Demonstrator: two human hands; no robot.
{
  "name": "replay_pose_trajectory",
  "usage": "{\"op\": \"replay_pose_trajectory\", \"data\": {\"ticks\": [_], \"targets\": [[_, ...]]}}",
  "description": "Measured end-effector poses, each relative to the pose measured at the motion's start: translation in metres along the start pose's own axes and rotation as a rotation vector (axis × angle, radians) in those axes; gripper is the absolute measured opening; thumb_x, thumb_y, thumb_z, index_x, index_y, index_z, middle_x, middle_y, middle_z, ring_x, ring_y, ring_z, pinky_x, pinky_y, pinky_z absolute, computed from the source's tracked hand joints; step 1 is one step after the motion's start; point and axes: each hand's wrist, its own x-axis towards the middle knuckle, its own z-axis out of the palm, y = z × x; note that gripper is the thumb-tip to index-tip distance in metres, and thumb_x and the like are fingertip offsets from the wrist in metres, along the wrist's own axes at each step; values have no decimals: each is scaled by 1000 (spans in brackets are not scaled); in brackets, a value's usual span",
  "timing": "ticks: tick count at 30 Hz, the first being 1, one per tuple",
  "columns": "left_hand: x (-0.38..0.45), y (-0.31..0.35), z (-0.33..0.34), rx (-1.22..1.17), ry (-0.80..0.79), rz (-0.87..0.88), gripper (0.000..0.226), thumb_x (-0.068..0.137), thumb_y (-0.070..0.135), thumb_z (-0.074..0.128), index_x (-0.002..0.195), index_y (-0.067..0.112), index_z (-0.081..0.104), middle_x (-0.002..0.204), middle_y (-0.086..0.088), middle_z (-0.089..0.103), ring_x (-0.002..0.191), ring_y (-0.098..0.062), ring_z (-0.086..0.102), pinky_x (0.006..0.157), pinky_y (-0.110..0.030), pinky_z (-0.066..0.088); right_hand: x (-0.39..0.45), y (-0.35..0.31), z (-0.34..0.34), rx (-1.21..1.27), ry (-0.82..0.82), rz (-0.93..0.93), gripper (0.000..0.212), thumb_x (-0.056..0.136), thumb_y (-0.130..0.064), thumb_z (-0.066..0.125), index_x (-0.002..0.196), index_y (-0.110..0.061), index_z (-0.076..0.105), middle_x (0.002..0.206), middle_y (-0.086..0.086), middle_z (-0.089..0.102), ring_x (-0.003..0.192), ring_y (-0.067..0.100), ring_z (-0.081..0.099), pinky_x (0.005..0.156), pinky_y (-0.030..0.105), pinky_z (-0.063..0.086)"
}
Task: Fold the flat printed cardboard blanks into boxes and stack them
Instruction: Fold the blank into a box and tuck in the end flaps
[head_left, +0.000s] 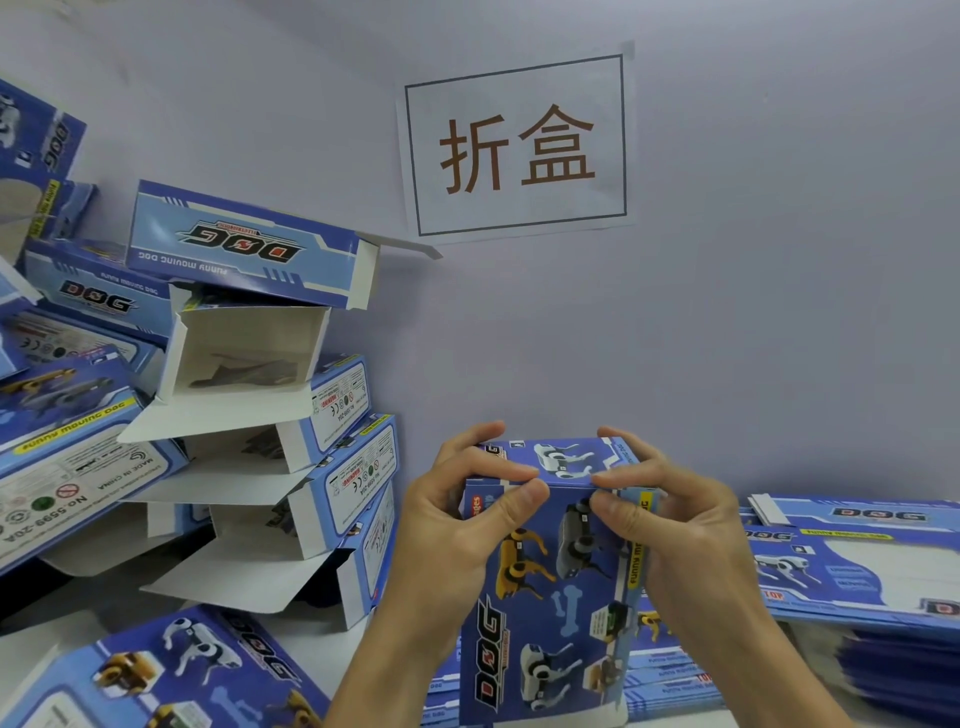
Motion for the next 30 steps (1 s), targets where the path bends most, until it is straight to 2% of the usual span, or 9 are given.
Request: {"op": "replay_pose_trajectory", "data": {"ticks": [6,9,11,16,18,21,25,28,30], "targets": [[3,-1,7,91,124,66,24,60,46,78,80,31,77,126,17,62,119,-17,63,88,-46,57,-2,-1,10,-217,115,-142,19,69,-24,74,87,-29,79,133,-11,61,120,-3,57,70,19,58],[3,1,16,106,216,107,35,63,45,77,97,35,74,115,9,67,86,-15,74,66,-27,61,-1,0,18,-386,175,-231,44,72,-39,72,116,-42,67,121,-26,63,114,-11,56,78,14,55],[4,0,17,80,264,107,38,65,49,74,102,40,70,110,10,66,81,-17,75,61,-29,61,-1,0,20,-456,243,-234,51,71,-44,72,120,-47,60,119,-25,60,112,-10,54,83,17,50],[11,-6,4,153,571,170,33,79,57,64,101,32,65,116,-23,59,78,-15,57,63,-22,51,0,-6,19,-525,360,-275,24,88,-27,69,107,-37,58,94,-12,59,86,4,56,69,21,42],[12,-9,-1,110,695,192,31,80,59,61,100,35,61,118,-15,61,90,-17,64,70,-22,55,0,-12,19,-491,275,-255,10,94,-12,61,98,-22,63,75,-6,61,65,2,55,56,16,44],[13,-13,-5,-25,845,194,32,79,59,61,98,35,54,125,-11,59,102,-15,67,73,-19,57,-3,-25,24,-484,-75,-76,27,97,-5,53,75,-8,70,58,7,66,48,9,56,47,17,43],[16,-20,-8,-112,986,144,33,81,61,63,97,35,50,124,-15,60,99,-23,69,86,-44,59,-9,-25,38,-836,-551,399,48,98,-51,48,89,-12,75,88,-2,77,66,15,73,64,25,55],[17,-23,-3,-191,976,91,32,82,61,63,95,35,50,109,-6,67,89,-23,68,81,-46,58,-12,-2,41,-1053,-411,393,59,89,-71,45,101,-18,69,101,0,74,91,13,69,83,32,54],[16,-26,4,-237,930,21,37,73,67,62,92,38,51,110,-3,68,91,-22,69,81,-46,58,-12,6,40,-890,-204,423,59,76,-81,47,101,-29,61,104,-6,70,96,9,65,80,29,53]]}}
